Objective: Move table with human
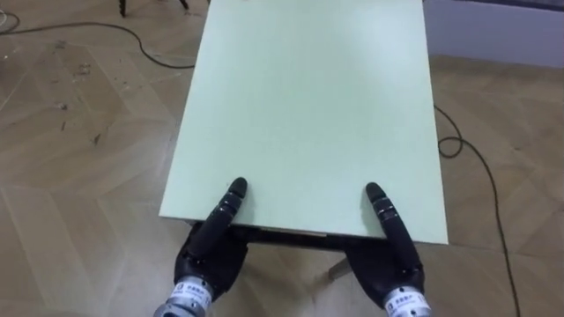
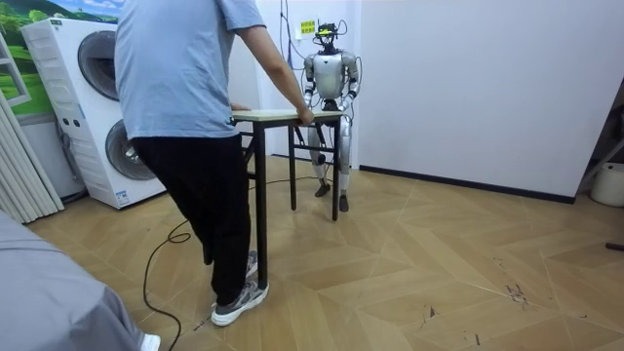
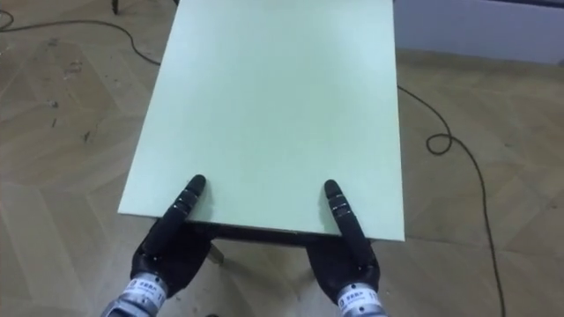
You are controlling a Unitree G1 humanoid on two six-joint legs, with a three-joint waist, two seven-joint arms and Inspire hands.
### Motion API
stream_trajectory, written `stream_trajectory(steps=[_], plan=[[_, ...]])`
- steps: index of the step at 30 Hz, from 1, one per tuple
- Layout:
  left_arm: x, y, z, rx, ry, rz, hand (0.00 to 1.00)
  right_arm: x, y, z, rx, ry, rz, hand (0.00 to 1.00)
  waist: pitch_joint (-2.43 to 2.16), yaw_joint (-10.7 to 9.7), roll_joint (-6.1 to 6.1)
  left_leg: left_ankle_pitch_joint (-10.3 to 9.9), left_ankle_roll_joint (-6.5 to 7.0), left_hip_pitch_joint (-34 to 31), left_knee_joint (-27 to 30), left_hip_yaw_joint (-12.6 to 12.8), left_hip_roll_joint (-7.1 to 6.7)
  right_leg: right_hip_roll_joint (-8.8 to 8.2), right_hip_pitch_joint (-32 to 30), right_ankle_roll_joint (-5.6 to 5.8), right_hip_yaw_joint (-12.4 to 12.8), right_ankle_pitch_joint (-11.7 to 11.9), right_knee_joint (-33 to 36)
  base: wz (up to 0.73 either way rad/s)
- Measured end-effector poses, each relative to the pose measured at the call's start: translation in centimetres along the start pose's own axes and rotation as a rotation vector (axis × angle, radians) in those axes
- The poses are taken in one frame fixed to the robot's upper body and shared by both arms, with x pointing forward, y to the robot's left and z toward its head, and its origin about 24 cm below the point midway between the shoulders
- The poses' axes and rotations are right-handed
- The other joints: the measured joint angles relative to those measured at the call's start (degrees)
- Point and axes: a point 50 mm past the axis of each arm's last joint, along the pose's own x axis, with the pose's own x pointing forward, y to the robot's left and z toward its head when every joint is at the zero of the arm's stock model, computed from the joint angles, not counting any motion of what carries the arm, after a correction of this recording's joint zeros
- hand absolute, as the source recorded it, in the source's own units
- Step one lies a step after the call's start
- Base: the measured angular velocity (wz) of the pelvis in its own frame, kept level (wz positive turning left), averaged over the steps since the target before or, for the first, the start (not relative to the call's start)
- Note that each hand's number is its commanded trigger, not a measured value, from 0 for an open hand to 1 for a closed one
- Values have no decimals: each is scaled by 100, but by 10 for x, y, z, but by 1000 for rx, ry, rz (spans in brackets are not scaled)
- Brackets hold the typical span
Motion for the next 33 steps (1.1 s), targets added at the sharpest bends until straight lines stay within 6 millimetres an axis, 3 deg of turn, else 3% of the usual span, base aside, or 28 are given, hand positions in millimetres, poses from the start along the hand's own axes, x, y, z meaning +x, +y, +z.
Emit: stream_trajectory(steps=[4, 5, 6, 7, 8, 9, 10, 12, 14, 16, 17, 18, 19, 20, 21, 22, 23, 24, 25, 27, 28, 29, 30, 33], plan=[[-3, 2, -5, -4, 17, 9, 100, -5, -5, 0, -3, -5, -16, 100, -5, 26, 195, 257, -74, 31, -133, -231, 55, 174, 47, -125, -117, 119, -73, 6], [-3, 2, -5, 0, 20, 10, 100, -6, -6, 0, -3, -6, -20, 100, 0, 36, 233, 425, -132, 69, -278, -304, 32, 192, 37, -167, -164, 149, -83, 10], [-3, 2, -5, 3, 20, 11, 100, -6, -6, -1, -1, -10, -20, 100, -2, 51, 238, 651, -280, 99, -513, -453, -39, 157, -40, -227, -187, 203, -82, 7], [-3, 2, -5, 5, 19, 10, 100, -6, -6, -1, -2, -11, -19, 100, -4, 54, 236, 754, -378, 109, -610, -535, -67, 145, -78, -256, -212, 231, -97, -8], [-3, 3, -6, 4, 21, 13, 100, -7, -6, 0, -9, -10, -20, 100, 0, 72, 264, 692, -410, 103, -427, -675, -46, 138, -123, -307, -277, 298, -100, -35], [-5, 4, -8, -11, 22, 23, 100, -7, -7, 1, -16, -7, -22, 100, 6, 158, 310, 275, -405, 98, 157, -751, 23, 118, -118, -341, -434, 355, -108, -46], [-6, 5, -9, -20, 22, 29, 100, -7, -7, 2, -23, -4, -23, 100, 7, 179, 343, 37, -405, 97, 513, -763, 74, 114, -102, -354, -535, 383, -120, -47], [-9, 6, -14, -33, 30, 39, 100, -8, -8, 3, -31, 2, -27, 100, 13, 127, 473, -632, -447, 136, 1899, -993, 161, 109, -90, -396, -876, 447, -130, -12], [-9, 6, -14, -35, 32, 39, 100, -8, -9, 4, -33, 1, -27, 100, 37, -21, 540, -871, -441, 391, 2574, -1104, 238, 117, -130, -409, -1048, 451, -55, 32], [-9, 5, -14, -35, 31, 36, 100, -9, -8, 4, -33, -1, -25, 100, 34, -200, 606, -975, -453, 825, 2813, -1213, 359, 115, -230, -399, -1210, 457, 43, 40], [-9, 4, -13, -35, 28, 35, 100, -8, -7, 5, -36, -1, -19, 100, 45, -257, 665, -986, -469, 1126, 2803, -1334, 381, 100, -311, -375, -1245, 472, 157, 14], [-8, 4, -13, -32, 26, 37, 100, -8, -7, 6, -45, -1, -17, 100, 61, -303, 684, -1129, -567, 1288, 2509, -1358, 324, 42, -426, -325, -1226, 488, 317, 11], [-9, 5, -13, -31, 26, 42, 100, -8, -7, 5, -44, 0, -20, 100, 58, -323, 668, -1164, -560, 1316, 2366, -1322, 263, 41, -461, -285, -1159, 513, 373, 10], [-9, 5, -13, -28, 31, 46, 100, -10, -7, 3, -44, 2, -24, 100, 55, -320, 649, -1163, -563, 1393, 2045, -1311, 102, 62, -567, -327, -900, 622, 333, 9], [-9, 5, -13, -22, 35, 46, 100, -10, -8, 2, -41, 1, -24, 100, -16, -340, 573, -1202, -632, 1512, 1496, -1342, -76, 92, -667, -389, -628, 789, 134, 12], [-9, 5, -12, -15, 35, 45, 100, -10, -7, 3, -43, -2, -20, 100, -31, -362, 587, -1253, -737, 1582, 1177, -1369, -133, 105, -684, -388, -574, 921, -29, 12], [-8, 3, -10, -11, 24, 35, 100, -10, -3, 4, -45, -11, -1, 100, -31, -385, 643, -1399, -852, 1702, 831, -1473, -143, 70, -781, -334, -678, 1172, -253, -9], [-7, 2, -9, -9, 15, 34, 100, -8, 0, 5, -46, -12, 9, 100, -28, -308, 702, -1560, -816, 1755, 829, -1467, 17, 161, -872, -361, -683, 1257, -254, -9], [-7, 1, -9, -8, 17, 30, 100, -7, 0, 6, -45, -15, 9, 100, -18, -314, 745, -1670, -799, 1800, 755, -1471, 79, 190, -879, -360, -747, 1269, -245, 6], [1, -6, -7, 6, 22, 16, 100, -5, 1, 9, -33, -29, 12, 100, -2, -365, 764, -2056, -663, 1799, 461, -1470, 90, 185, -1094, -347, -917, 1349, -104, 26], [3, -8, -8, 7, 24, 12, 100, -4, 2, 10, -33, -33, 13, 100, -2, -366, 770, -2121, -621, 1740, 454, -1463, 91, 174, -1156, -331, -929, 1398, -104, 12], [7, -13, -8, 11, 29, 3, 100, -2, 4, 15, -37, -45, 16, 100, 5, -383, 772, -2174, -530, 1585, 411, -1472, 19, 104, -1280, -282, -943, 1521, -112, 15], [11, -15, -8, 17, 33, -6, 100, -1, 4, 18, -40, -55, 18, 100, -6, -376, 722, -2112, -422, 1447, 372, -1503, -157, 4, -1422, -228, -924, 1636, -120, 15], [14, -12, -11, 8, 43, 11, 100, -1, 1, 20, -54, -63, 2, 100, -3, -352, 702, -1903, -234, 1362, 261, -1394, -470, -237, -1453, -162, -882, 1958, -369, 3]])
